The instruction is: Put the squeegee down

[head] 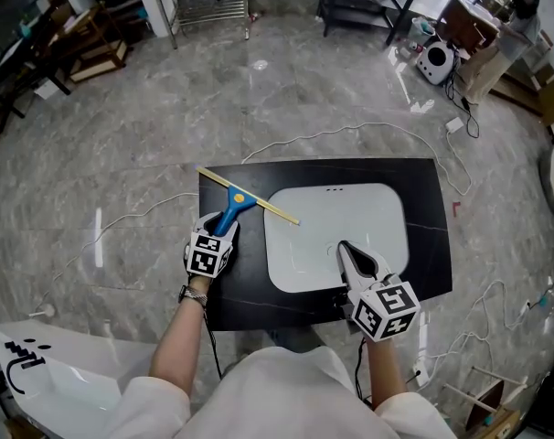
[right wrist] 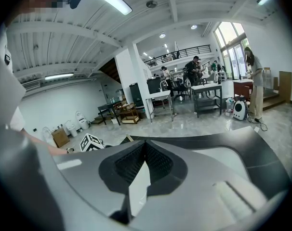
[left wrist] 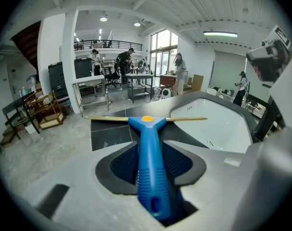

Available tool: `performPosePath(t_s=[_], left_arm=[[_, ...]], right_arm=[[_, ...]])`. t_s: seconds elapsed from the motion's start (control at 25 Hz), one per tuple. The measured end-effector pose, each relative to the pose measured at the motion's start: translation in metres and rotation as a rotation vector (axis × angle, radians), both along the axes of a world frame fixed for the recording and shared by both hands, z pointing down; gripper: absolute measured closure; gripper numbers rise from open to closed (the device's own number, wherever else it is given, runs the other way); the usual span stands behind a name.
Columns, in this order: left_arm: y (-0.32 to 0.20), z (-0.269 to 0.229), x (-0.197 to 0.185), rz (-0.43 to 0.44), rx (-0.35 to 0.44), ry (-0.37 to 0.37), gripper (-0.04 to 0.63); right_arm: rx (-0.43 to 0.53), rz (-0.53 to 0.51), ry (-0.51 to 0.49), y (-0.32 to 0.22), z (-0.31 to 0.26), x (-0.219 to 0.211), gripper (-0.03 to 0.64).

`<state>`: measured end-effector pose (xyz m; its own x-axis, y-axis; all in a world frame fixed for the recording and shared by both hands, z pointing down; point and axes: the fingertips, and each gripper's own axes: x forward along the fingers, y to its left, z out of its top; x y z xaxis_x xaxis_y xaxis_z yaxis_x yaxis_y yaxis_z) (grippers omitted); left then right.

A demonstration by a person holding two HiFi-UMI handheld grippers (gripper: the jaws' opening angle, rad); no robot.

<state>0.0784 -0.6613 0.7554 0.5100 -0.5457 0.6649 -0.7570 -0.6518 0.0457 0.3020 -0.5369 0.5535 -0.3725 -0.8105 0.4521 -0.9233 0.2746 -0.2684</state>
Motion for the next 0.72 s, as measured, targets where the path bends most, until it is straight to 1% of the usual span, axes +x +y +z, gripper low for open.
performPosePath(t_s=[0.2, 0.36, 0.52, 0.72], left_arm=[[0.01, -0.006, -0.001, -0.001, -0.004, 0.032, 0.401], [0.024, -0.011, -0.008, -0.003, 0.01, 0.029, 0.386], [0.037, -0.029, -0.019, -0.013, 0.068, 0.034, 0.385], [0.058, -0.067, -0.027, -0.028, 0.143, 0.089, 0.415]], right_arm=[[0.005, -0.01, -0.004, 0.005, -0.001, -0.006, 0.611], [0.018, -0.016, -0.006, 0.015, -0.004, -0.014, 0.611], [0.029, -0.014, -0.006, 0.029, -0.008, -0.02, 0.611], [0.045, -0.019, 0.001, 0.05, -0.017, -0.03, 0.611]])
